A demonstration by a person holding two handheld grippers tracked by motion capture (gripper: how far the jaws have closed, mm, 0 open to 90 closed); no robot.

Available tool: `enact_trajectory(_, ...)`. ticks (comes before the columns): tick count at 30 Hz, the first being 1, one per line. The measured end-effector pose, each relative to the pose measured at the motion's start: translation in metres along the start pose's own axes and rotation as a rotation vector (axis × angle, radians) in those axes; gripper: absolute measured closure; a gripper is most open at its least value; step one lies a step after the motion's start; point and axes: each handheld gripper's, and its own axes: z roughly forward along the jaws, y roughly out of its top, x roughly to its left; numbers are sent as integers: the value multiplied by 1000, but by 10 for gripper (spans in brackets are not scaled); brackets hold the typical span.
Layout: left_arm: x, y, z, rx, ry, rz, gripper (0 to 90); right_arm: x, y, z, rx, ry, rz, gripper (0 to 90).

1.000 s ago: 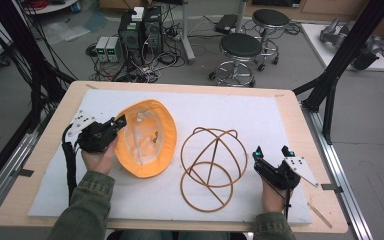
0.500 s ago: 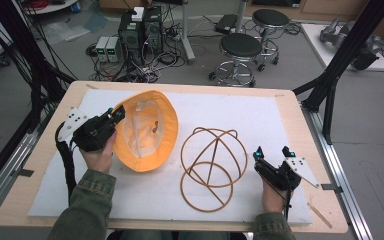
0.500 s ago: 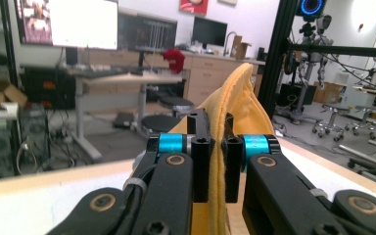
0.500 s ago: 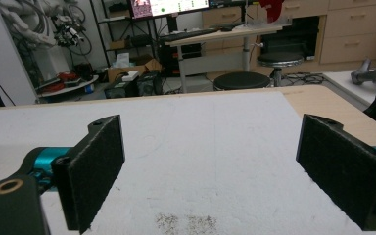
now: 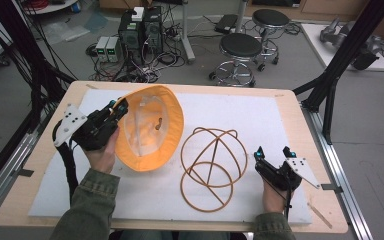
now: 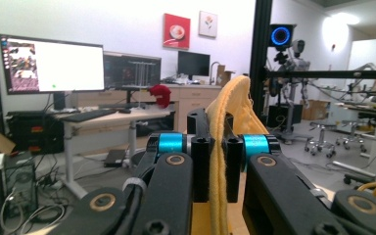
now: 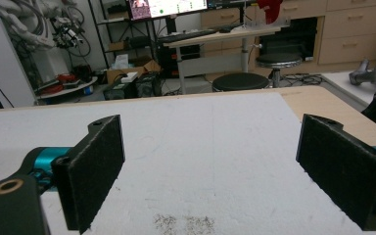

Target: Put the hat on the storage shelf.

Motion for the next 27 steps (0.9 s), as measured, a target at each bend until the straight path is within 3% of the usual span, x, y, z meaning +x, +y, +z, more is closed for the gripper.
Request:
enact_trajectory(6, -3, 9, 10, 1, -7, 13, 869, -1, 0, -1, -4, -1, 11, 96)
enact_trajectory(20, -14, 32, 22, -72, -21, 47, 869, -1, 0, -1, -11, 7, 12, 96)
enact_trajectory(24, -21, 40, 28, -81, -41, 70, 869, 0, 0, -1, -12, 6, 8, 96)
enact_trajectory(27, -26, 45, 32, -104, -62, 65, 869, 0, 0, -1, -11, 2, 7, 96)
